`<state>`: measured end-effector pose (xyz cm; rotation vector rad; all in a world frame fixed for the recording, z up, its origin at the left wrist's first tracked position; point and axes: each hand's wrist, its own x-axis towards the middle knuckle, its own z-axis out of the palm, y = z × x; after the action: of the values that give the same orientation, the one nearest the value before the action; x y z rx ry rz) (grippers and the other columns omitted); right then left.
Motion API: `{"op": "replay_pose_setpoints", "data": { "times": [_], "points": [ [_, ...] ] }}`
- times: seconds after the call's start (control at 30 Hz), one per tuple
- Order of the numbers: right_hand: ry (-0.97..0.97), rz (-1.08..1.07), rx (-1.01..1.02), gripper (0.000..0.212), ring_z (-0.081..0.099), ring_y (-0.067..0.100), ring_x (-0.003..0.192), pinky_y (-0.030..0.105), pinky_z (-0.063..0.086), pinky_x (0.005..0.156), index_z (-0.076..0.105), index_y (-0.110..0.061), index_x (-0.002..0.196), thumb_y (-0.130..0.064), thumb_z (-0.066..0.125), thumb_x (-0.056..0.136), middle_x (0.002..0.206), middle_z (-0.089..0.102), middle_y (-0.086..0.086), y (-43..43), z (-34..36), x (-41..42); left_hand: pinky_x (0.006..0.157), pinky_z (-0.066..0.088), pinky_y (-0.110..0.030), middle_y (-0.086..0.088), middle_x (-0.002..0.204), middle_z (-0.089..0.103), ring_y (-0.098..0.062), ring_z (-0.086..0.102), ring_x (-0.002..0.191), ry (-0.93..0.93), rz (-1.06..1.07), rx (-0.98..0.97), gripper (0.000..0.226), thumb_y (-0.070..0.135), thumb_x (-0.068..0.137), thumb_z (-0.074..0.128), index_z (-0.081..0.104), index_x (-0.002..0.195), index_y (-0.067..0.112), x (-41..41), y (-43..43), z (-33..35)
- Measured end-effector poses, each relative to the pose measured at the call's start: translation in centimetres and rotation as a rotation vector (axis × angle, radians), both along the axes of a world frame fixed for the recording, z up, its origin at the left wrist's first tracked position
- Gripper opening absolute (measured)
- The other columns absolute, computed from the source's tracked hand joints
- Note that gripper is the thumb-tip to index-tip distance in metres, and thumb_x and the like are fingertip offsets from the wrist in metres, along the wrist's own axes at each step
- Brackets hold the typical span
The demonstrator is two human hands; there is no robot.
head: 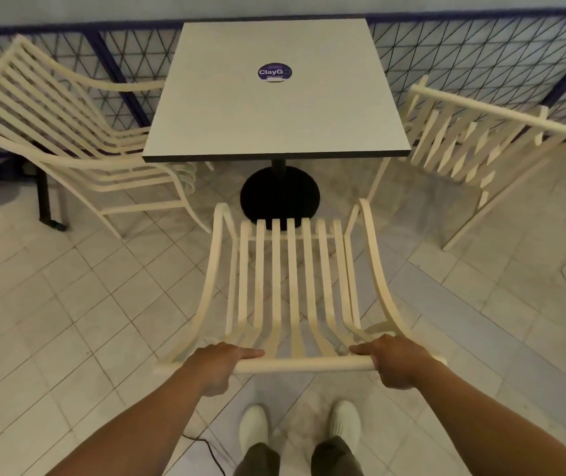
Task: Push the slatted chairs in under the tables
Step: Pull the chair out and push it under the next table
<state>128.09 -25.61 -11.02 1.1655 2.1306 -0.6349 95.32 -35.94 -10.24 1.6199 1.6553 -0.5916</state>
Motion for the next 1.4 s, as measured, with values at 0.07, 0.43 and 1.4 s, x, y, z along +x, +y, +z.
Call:
{"op": "replay_pose_setpoints", "data": {
  "times": [0.07, 0.43, 1.4],
  "points": [
    [0.004, 0.012, -0.014, 0.071, 0.058, 0.019, 0.110, 0.034, 0.049, 0.097, 0.034, -0.047, 0.148, -0.015, 0.061, 0.090, 0.132, 0.056, -0.002, 0.9, 0.2, 0.7, 0.076, 0.045, -0.028, 0.002, 0.130, 0.054, -0.021, 0.059, 0.104, 0.003, 0.014, 0.012, 0.091, -0.002, 0.092, 0.053, 0.021, 0.149, 0.061, 0.9, 0.2, -0.1],
    [0.009, -0.012, -0.026, 0.071, 0.062, 0.021, 0.102, 0.036, 0.054, 0.088, 0.039, -0.048, 0.145, -0.014, 0.060, 0.086, 0.122, 0.061, -0.002, 3.0, -0.2, -0.4, 0.069, 0.047, -0.028, 0.005, 0.119, 0.052, -0.016, 0.055, 0.085, 0.033, 0.028, 0.012, 0.094, -0.005, 0.092, 0.049, 0.020, 0.145, 0.067, -0.3, 2.5, -0.5],
    [0.014, -0.039, -0.036, 0.065, 0.062, 0.019, 0.105, 0.043, 0.052, 0.095, 0.044, -0.045, 0.142, -0.018, 0.062, 0.085, 0.125, 0.062, -0.006, 2.3, -0.3, -1.9, 0.072, 0.045, -0.028, 0.002, 0.127, 0.054, -0.018, 0.056, 0.092, -0.007, 0.051, -0.031, 0.082, 0.010, 0.093, 0.051, 0.022, 0.148, 0.063, -1.9, 2.3, 0.2]
  ]
}}
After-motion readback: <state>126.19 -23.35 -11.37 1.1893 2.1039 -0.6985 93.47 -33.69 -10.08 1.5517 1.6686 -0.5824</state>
